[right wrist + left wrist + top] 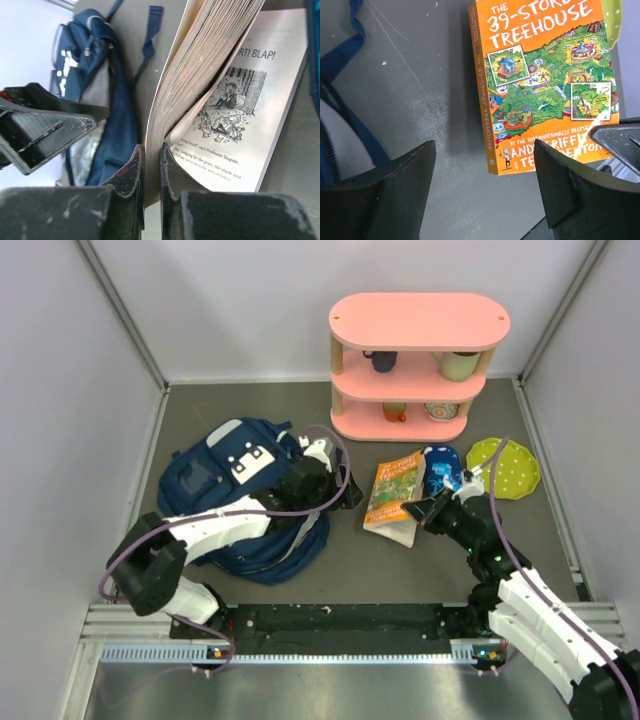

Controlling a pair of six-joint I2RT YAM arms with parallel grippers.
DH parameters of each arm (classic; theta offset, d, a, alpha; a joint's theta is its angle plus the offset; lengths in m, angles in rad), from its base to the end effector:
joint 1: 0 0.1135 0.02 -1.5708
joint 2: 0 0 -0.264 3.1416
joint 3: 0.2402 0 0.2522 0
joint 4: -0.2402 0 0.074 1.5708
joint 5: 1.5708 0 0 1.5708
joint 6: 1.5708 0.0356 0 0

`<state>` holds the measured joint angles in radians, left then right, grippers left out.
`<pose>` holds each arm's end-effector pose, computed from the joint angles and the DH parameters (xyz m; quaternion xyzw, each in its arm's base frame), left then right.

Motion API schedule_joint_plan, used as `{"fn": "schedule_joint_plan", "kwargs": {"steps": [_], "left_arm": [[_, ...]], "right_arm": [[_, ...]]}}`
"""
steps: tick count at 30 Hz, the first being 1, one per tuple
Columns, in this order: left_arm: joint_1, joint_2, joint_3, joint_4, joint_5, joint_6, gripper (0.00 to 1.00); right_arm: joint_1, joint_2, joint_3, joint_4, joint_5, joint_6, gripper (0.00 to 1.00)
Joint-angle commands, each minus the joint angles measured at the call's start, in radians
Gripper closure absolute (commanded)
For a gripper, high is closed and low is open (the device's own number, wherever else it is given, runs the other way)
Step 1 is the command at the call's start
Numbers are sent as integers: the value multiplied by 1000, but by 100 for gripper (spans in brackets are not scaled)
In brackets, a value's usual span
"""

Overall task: Pack the student bag
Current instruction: Pick up the book from the center of the board.

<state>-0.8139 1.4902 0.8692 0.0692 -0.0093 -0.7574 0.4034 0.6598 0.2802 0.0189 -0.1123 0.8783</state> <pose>0.2242 -0.2369 0.2255 0.0224 0.8727 -0.3421 0.3477 0.1488 0.0679 0.2017 0.1621 0.8056 0.3765 0.4276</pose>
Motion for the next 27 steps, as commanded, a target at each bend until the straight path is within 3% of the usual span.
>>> {"fn": "schedule_joint_plan", "kwargs": {"steps": [1, 4, 7, 10, 14, 22, 27], "left_arm": [[-4, -137, -45, 38, -37, 3, 17], [-4, -249, -79, -17, -102, 36, 16], [-4, -361, -87, -185, -233, 32, 15], [-1, -508, -153, -201, -320, 36, 6], [15, -692, -266, -232, -396, 30, 1], [163, -806, -272, -396, -305, 43, 1], [228, -883, -357, -292, -161, 38, 1]], "right_arm": [[-5, -84, 37, 134, -104, 83, 100], [-3, -82, 47, 218, -211, 100, 100], [-2, -77, 76, 243, -271, 125, 100], [29, -65, 80, 294, -305, 131, 100], [119, 39, 50, 565, -316, 163, 100], [365, 280, 146, 760, -236, 105, 100], [387, 389, 155, 741, -227, 65, 100]]}}
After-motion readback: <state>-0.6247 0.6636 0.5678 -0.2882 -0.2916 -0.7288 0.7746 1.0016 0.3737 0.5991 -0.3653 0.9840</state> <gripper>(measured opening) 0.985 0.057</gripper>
